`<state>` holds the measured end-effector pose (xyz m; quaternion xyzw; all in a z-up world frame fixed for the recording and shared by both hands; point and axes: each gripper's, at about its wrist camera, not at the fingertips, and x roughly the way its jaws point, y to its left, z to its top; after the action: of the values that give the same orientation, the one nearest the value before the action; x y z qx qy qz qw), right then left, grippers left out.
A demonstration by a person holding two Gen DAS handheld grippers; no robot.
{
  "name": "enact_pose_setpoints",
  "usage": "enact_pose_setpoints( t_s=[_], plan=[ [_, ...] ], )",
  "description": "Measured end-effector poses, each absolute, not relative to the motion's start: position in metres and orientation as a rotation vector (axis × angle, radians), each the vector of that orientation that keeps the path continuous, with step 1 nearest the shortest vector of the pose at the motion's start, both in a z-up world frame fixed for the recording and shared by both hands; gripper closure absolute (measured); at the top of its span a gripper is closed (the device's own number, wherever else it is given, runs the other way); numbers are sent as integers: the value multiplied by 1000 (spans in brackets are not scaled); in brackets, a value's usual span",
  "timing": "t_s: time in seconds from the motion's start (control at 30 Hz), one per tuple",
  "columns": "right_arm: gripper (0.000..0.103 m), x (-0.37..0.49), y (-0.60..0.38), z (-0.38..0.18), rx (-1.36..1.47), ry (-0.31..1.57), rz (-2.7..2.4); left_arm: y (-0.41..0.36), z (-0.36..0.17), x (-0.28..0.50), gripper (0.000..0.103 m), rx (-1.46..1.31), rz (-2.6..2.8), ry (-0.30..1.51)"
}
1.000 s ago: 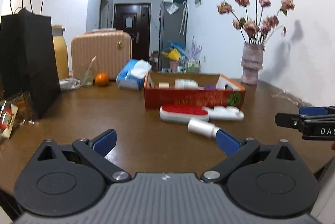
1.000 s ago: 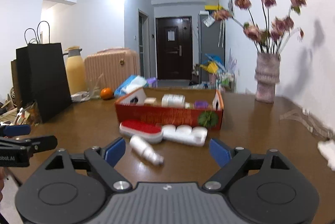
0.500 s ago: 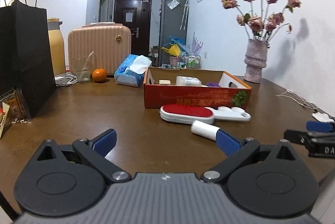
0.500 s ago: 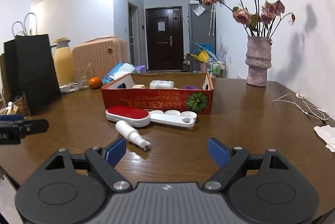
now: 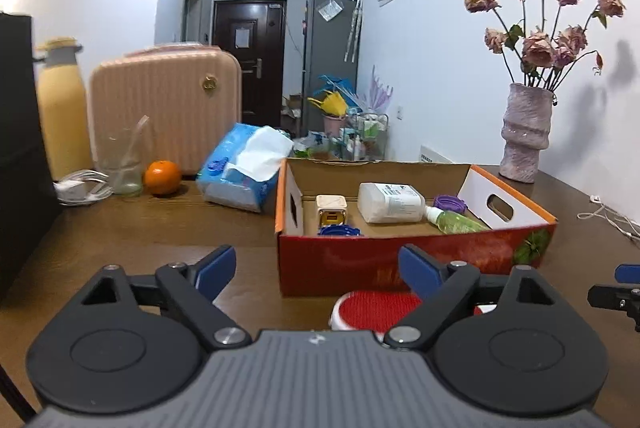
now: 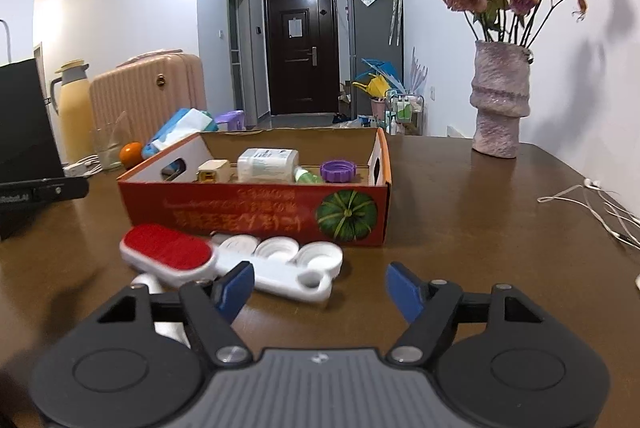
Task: Organize rigid objects
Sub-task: 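Reach the right tool to a white round cap and close on it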
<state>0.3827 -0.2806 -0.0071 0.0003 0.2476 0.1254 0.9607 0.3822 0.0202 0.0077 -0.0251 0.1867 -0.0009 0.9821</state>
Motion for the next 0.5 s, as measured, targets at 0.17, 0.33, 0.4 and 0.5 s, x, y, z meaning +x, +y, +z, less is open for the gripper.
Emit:
enact_pose_setpoints(
  t_s=[0.17,0.33,0.4,0.5],
  plan=[
    [44,429,-279,-17,10,550,252,26,-6,421,20,-68,15,370],
    [53,460,-277,-28,18,605,255,26,-15,446,27,-61,21,380],
    [57,467,-277,-31,22,621,250,27,-19,452,30,-62,18,382],
    [65,477,-277,-36,25,644,241,29,-20,455,36,-89,-3,379]
  ],
)
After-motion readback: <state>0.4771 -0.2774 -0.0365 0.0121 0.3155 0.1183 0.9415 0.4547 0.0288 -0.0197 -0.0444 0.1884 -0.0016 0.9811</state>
